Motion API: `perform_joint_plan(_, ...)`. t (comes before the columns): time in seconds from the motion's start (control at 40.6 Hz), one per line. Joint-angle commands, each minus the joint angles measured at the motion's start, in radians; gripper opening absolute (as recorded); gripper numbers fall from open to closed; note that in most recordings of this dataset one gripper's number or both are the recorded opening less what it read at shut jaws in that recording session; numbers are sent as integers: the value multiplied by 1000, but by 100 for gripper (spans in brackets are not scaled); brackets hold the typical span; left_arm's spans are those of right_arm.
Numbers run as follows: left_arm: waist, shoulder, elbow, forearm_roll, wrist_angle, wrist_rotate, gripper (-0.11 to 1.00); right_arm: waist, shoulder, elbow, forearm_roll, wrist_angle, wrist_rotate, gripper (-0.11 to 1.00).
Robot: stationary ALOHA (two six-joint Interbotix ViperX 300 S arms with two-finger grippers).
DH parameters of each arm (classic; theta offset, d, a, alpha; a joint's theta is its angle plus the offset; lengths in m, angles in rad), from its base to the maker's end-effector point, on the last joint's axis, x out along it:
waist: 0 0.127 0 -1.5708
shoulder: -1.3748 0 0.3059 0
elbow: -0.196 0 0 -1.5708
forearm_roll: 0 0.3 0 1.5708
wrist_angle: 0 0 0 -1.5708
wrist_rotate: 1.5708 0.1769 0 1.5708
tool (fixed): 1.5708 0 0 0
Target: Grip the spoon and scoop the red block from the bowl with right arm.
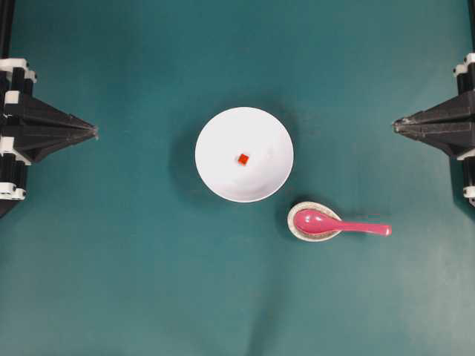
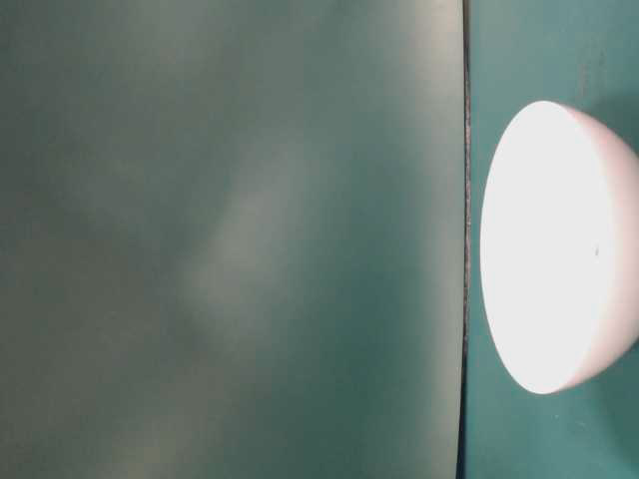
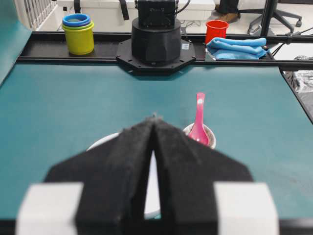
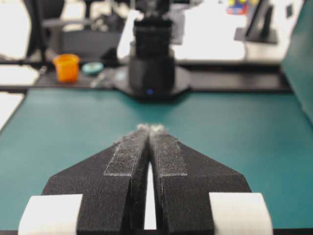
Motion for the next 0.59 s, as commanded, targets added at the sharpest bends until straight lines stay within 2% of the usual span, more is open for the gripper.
perform_joint_plan(0.0, -2, 5, -29, 11, 31, -3, 0, 3, 5, -18, 3, -8, 11, 0)
perform_joint_plan(0.074, -2, 5, -37, 9, 84, -6, 0, 3, 5, -23, 5, -12, 14, 0)
perform_joint_plan(0.567, 0, -5, -51, 11, 95, -9, 0, 3, 35, -14, 38, 0, 25, 1)
